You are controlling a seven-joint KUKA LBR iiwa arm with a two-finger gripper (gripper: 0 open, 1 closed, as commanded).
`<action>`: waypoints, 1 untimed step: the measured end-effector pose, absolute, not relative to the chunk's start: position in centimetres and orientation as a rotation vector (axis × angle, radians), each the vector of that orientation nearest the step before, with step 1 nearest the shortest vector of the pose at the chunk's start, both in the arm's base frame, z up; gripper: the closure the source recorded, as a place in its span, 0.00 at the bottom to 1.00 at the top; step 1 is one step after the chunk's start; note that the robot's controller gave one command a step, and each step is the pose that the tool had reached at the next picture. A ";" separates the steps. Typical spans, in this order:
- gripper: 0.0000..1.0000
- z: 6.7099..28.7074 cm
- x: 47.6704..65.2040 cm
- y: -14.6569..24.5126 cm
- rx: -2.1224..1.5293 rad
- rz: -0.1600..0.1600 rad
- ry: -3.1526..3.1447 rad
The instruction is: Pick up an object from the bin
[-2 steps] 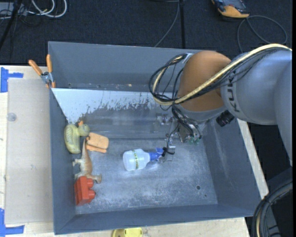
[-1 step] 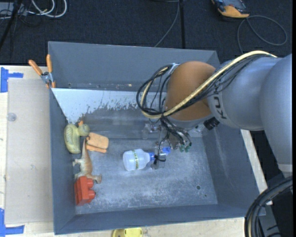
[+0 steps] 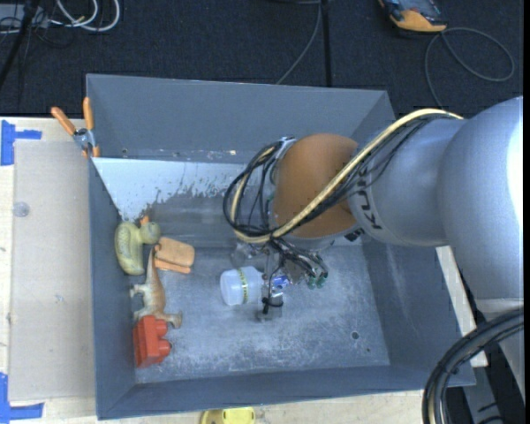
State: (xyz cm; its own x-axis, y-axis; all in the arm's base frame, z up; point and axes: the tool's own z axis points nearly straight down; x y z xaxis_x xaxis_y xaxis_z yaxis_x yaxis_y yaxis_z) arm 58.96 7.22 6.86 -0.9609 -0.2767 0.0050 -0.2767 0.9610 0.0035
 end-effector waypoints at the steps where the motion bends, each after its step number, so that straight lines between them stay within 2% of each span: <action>1: 0.00 9.4 59.0 7.4 0.397 0.000 -3.115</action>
Offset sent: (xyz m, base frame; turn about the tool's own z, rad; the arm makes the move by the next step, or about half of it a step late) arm 0.0000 0.0000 0.0000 0.0000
